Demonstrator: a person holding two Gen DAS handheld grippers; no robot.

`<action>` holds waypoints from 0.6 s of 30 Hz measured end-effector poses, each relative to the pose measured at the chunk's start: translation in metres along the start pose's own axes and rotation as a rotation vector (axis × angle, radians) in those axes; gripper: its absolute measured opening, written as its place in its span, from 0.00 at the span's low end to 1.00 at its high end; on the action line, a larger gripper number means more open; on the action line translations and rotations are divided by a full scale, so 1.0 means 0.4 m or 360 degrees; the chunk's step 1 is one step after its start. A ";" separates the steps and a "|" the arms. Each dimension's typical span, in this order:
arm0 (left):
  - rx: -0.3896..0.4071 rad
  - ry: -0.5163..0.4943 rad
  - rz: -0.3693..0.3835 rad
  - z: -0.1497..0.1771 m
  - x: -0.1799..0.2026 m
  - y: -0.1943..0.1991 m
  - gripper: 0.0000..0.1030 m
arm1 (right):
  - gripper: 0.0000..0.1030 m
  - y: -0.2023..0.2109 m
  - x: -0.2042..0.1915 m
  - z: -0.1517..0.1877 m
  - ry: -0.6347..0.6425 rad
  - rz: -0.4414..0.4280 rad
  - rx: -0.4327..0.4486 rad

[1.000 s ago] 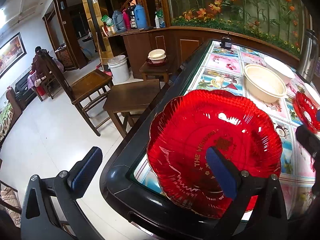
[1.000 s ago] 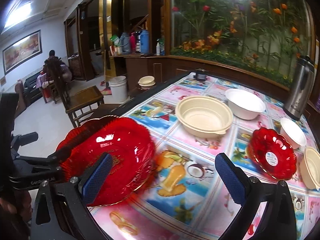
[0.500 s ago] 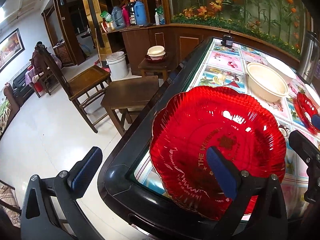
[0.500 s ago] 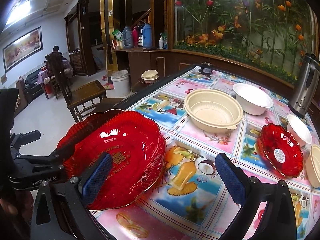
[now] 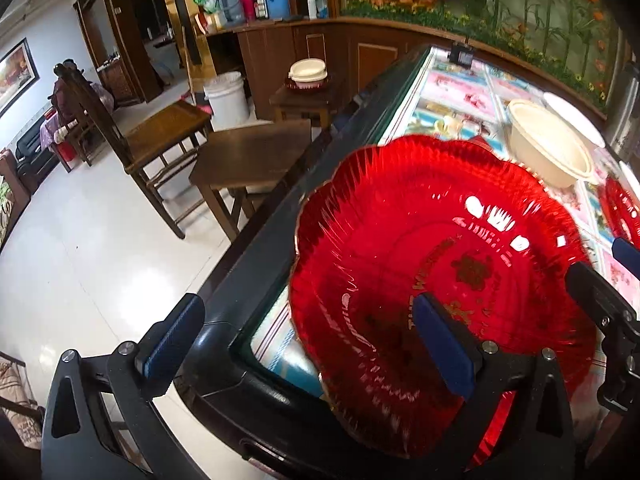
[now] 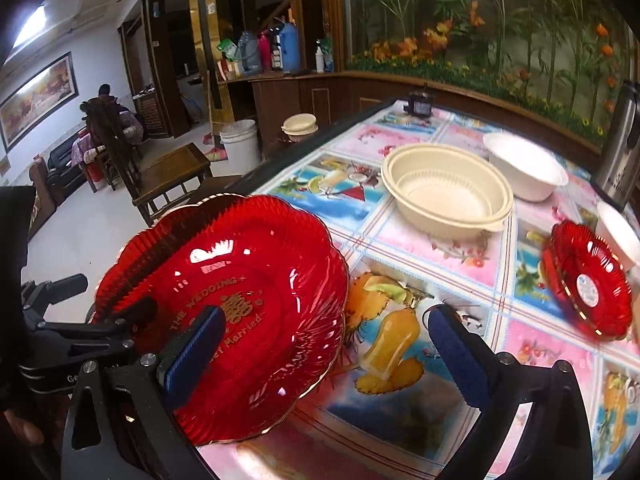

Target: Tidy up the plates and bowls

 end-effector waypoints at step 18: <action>-0.0041 -0.0161 0.0119 -0.014 0.085 -0.025 0.87 | 0.20 -0.120 0.005 0.020 -0.0126 -0.0091 -0.0234</action>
Point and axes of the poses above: each gripper's, at about its wrist camera, not at the fingertips, and y roughly against the way its jaws point, x to its right, z to its underside, the point moved 4 cm from there along -y, roughly the way its jaws point, and after that the axes turned 3 degrees about -y, right-handed, at the moved point
